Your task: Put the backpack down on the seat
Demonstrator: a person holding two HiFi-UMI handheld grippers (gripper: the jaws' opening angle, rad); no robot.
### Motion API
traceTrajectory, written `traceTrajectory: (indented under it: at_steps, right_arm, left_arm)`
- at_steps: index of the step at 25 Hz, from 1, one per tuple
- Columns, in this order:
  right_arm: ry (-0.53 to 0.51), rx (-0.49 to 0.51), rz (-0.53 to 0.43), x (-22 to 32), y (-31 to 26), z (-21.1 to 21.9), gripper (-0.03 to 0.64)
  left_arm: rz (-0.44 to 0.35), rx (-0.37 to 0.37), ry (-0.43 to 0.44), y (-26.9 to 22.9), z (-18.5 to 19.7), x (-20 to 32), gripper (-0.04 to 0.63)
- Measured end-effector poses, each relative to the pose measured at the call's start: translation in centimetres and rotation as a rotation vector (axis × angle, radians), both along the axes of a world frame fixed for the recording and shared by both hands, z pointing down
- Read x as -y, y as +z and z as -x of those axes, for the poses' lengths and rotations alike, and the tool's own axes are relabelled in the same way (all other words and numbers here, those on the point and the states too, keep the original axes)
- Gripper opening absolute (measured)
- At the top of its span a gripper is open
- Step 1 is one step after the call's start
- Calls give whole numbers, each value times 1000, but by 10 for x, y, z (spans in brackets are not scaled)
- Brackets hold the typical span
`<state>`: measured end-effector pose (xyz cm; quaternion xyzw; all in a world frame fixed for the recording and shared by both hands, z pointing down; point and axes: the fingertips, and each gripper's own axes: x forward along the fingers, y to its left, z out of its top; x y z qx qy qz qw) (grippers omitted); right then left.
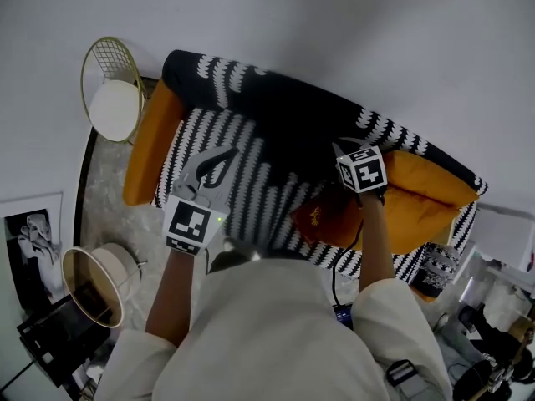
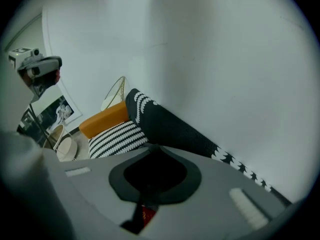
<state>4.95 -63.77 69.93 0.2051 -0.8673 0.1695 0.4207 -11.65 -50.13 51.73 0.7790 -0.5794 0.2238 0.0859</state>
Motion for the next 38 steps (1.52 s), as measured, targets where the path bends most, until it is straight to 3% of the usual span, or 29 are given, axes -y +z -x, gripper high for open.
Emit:
traceTrajectory:
  at_steps: [9,13,19,25,38]
  right_arm:
    - [160,47,52,71,22,-14,9]
    - [221,36,58,90,30,-21,44]
    - [223,22,162,78,43,-27,188]
    - [233,-22,174,60,52,-43,255]
    - [342,-20,99,39,21,-88,289]
  left_arm:
    - [-1,9,2,11,2,12,3]
    - [4,-2,-14,17,7,16,3]
    - [-3,-18,5,21,2,17,3]
    - [8,-35,7,30,2,7,3]
    - [4,-49,23,31,3,-13,3]
